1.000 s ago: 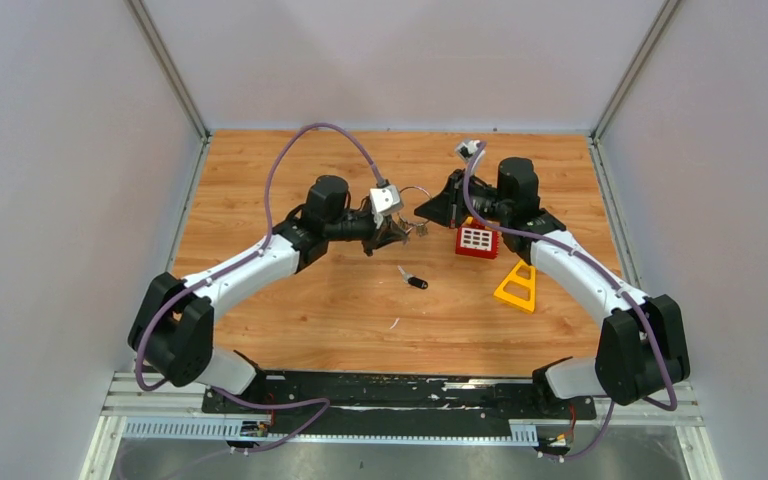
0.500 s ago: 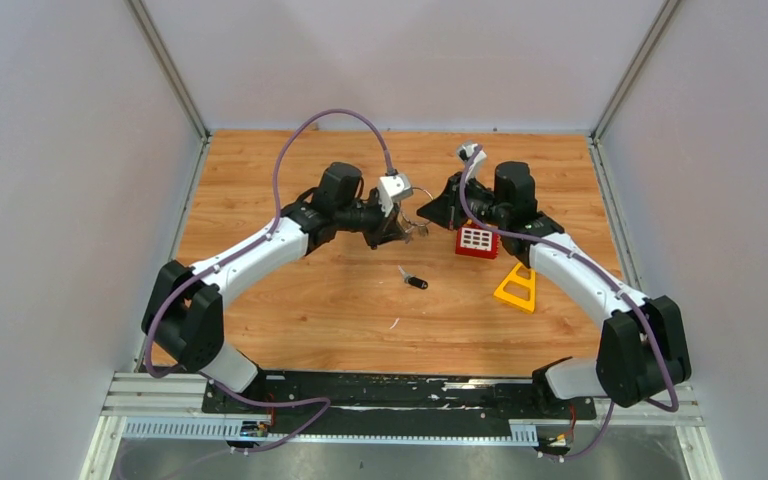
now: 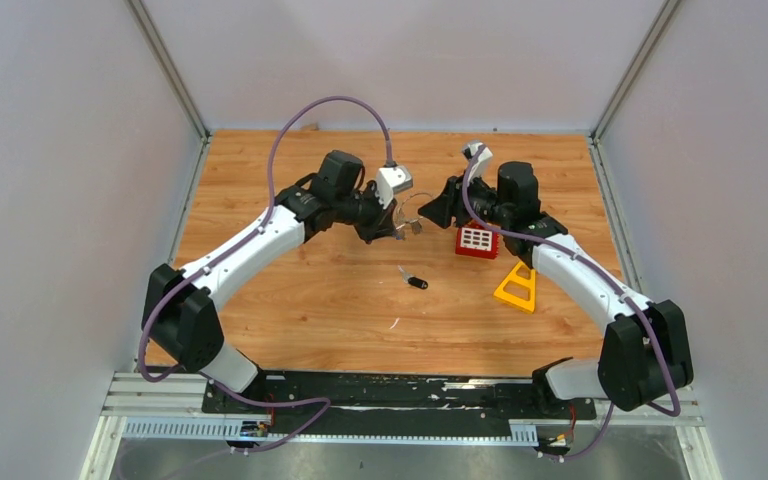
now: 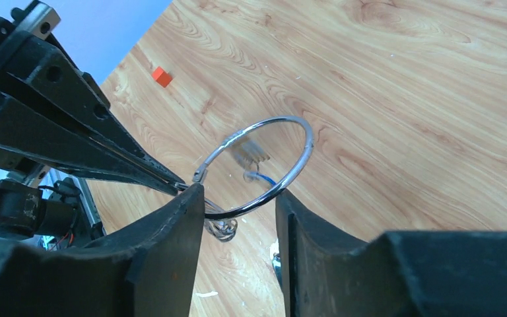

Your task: Put the keys on the keyring

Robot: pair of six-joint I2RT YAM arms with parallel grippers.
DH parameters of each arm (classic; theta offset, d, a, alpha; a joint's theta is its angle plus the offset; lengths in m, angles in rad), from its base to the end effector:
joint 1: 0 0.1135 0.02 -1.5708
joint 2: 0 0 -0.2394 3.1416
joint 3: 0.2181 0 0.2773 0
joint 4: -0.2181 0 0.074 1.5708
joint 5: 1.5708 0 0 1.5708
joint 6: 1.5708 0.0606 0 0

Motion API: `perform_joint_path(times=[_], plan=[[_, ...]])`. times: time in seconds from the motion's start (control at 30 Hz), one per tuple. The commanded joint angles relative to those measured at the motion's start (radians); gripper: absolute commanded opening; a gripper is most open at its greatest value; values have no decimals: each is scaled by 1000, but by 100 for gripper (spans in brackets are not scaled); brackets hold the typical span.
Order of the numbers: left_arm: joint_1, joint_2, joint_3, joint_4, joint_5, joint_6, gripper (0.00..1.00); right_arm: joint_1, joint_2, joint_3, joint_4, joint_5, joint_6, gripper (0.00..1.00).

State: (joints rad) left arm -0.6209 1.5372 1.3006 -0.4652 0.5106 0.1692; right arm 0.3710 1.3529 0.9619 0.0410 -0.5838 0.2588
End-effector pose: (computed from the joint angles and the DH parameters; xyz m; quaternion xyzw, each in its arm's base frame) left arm 0.2968 -0.2487 0.2657 0.4359 0.7692 -0.3145 0.3457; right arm 0.3219 0.1611 0.2568 -0.2087 0.7743 0.3942 0.4489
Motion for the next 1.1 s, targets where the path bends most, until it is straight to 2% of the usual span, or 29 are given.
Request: perform_joint_path(times=[0.0, 0.23, 0.4, 0.57, 0.8, 0.97, 1.07], plan=[[2, -28, 88, -130, -41, 49, 0, -11, -31, 10, 5, 7, -13, 46], [2, -8, 173, -287, -111, 94, 0, -17, -28, 17, -11, 8, -46, 58], [1, -14, 208, -335, -140, 88, 0, -23, -19, 22, -13, -16, -61, 62], [2, -1, 257, -389, -125, 92, 0, -23, -18, -8, 76, -176, -91, 62], [0, -7, 288, -463, -89, 200, 0, -27, -5, -18, 167, -443, -132, 62], [-3, 8, 325, -537, -16, 263, 0, -27, -2, -10, 193, -541, -159, 59], [-3, 4, 330, -566, 65, 301, 0, -27, -20, 6, 144, -572, -223, 57]])
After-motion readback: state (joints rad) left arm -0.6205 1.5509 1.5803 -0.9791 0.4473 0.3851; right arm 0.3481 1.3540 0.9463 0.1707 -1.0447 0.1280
